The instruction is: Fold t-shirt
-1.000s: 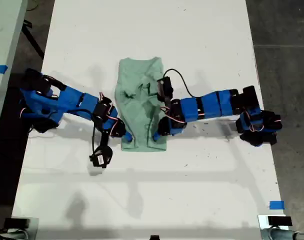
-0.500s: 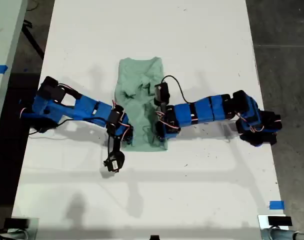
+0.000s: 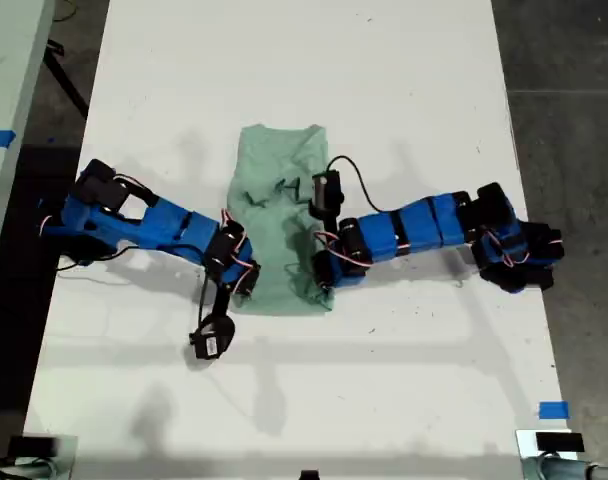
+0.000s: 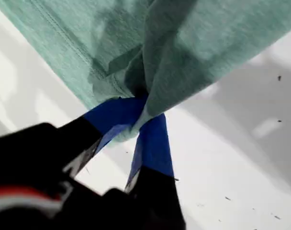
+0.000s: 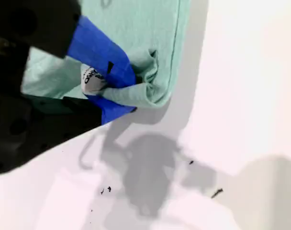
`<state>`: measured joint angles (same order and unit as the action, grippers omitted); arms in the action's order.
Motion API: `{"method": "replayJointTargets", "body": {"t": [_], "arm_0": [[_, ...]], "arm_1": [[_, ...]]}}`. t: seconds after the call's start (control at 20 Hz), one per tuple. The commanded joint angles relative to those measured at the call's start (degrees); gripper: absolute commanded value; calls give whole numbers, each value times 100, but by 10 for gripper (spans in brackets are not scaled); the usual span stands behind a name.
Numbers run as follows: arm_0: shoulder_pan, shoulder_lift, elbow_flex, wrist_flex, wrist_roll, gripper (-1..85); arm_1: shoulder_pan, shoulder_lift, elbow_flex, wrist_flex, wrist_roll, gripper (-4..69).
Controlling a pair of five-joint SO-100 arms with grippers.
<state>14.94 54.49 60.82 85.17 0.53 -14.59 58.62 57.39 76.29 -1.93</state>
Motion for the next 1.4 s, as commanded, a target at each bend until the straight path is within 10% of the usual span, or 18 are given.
{"method": "replayJointTargets", "body": {"t": [0.0,0.3,0.8,1.35], "arm_0": [[536,431,-835,352,18,-1],[404,686,-1274,422,510,-1],[-2522,1538,-1257,1028,2742,-1],[-4438,1336,-993,826,3296,0]], "arm_1": [[-422,677,-334,-149,229,-11],[-44,800,-334,-659,-281,-11],[2145,1143,-563,-914,-2602,-11],[3683,1090,-343,-1978,-3261,-11]]}}
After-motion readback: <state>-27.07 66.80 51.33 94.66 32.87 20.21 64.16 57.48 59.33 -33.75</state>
